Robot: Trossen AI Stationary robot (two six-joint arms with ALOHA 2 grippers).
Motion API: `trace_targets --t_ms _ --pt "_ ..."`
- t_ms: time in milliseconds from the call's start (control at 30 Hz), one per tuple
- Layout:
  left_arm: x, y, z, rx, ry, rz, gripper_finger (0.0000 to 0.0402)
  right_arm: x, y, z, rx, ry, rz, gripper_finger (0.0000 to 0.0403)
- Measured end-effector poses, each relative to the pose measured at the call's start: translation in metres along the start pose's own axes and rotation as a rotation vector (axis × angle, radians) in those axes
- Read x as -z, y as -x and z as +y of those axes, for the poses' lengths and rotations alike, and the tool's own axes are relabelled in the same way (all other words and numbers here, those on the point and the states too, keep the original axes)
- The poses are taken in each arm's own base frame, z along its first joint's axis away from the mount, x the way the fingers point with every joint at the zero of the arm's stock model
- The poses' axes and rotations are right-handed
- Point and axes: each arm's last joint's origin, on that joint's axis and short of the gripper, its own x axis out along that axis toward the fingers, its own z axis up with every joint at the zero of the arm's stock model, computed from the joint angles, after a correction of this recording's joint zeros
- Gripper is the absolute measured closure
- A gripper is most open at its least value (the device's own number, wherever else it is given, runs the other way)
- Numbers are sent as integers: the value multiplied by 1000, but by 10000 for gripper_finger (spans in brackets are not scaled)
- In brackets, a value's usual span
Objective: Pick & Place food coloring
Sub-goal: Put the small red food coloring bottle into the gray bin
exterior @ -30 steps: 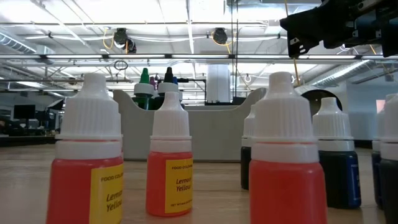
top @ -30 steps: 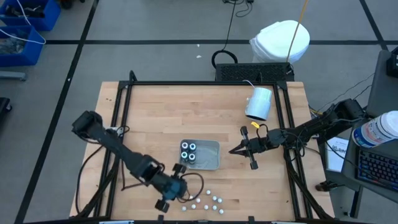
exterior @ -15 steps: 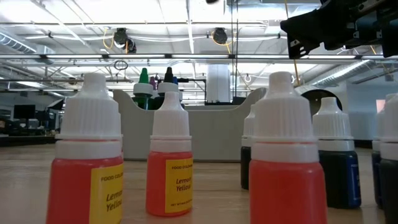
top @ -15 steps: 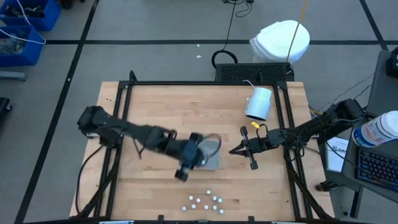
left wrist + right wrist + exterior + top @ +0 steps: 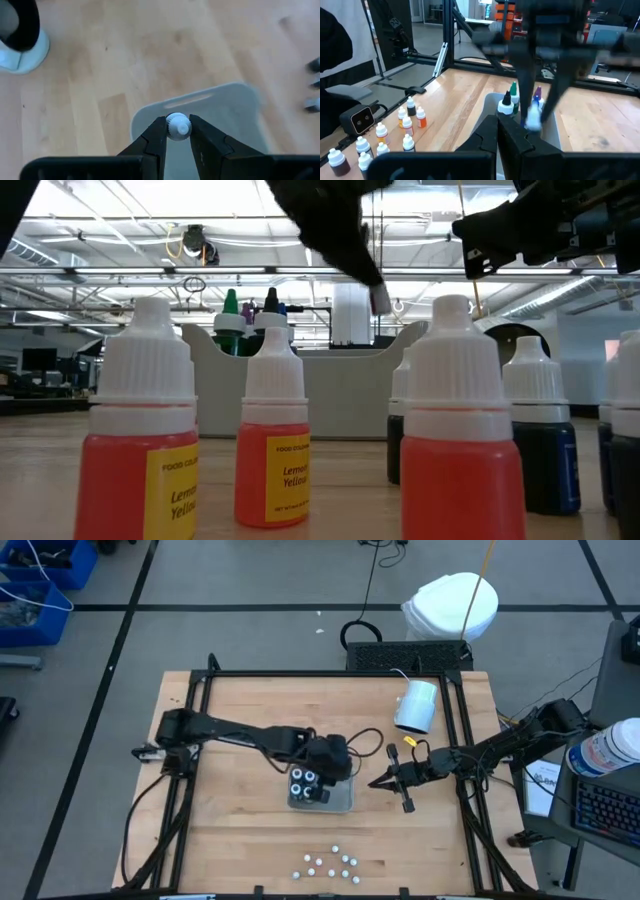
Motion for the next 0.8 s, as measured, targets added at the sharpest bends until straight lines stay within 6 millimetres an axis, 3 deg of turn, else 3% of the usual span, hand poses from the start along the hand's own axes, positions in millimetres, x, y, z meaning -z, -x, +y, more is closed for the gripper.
trace_targets --t_ms 433,600,800 --pt "19 -60 -2 -59 3 110 323 0 0 0 0 0 1 399" --pt "23 -73 -3 -57 10 124 323 0 0 0 0 0 1 399" --pt "23 -74 -3 -59 15 117 323 0 0 0 0 0 1 399"
